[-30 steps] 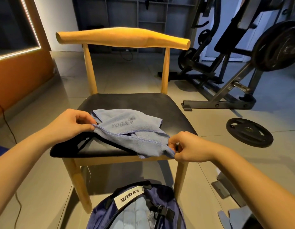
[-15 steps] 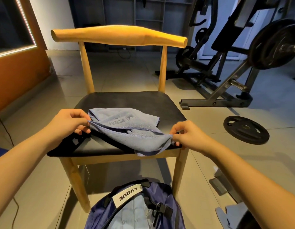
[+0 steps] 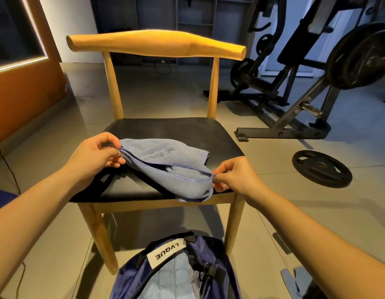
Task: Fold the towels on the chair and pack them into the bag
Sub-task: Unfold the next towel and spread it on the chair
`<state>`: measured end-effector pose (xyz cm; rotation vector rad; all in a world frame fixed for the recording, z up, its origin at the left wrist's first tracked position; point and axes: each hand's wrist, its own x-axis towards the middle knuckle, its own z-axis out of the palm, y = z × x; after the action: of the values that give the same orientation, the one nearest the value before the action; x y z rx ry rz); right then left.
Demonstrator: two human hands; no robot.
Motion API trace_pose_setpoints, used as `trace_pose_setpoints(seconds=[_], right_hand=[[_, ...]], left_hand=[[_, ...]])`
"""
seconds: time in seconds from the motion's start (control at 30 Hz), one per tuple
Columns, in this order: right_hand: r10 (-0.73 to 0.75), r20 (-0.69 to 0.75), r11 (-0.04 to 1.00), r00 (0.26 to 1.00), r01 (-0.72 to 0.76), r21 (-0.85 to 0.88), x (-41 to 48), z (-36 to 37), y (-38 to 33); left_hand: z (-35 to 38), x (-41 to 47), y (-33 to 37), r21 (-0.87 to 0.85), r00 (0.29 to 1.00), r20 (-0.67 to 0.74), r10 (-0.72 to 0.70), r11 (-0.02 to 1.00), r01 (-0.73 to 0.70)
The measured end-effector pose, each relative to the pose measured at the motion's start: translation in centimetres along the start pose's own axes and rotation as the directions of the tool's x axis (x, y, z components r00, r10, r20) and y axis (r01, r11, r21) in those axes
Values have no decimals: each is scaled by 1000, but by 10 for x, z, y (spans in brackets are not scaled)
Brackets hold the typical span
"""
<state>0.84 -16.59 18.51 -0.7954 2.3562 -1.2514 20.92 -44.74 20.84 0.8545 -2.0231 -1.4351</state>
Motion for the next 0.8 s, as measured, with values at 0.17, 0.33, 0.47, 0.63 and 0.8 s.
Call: trace_pose_setpoints(seconds=[0.17,0.33,0.47,0.63,0.8], right_hand=[[-77,-30,986,997,71,-150,-3,3,-3],[-100,-79,975,992,82,-206,2,-1,0],[-97,-102,975,990,73,-211,3,-14,0],[-158,-133,938,978,106,-331,9,-32,-3],[-284,-176,860,943,169,-481,2,-42,-15]], left_hand=[[3,-2,3,42,999,-36,0,999,1],[-2,-4,1,46,999,12,38,998,-38],[-4,-8,6,91,999,2,44,995,-44],[-12,-6,15,57,994,-58,88,995,-85],[-16,-4,21,178,974,-100,205,966,-185]])
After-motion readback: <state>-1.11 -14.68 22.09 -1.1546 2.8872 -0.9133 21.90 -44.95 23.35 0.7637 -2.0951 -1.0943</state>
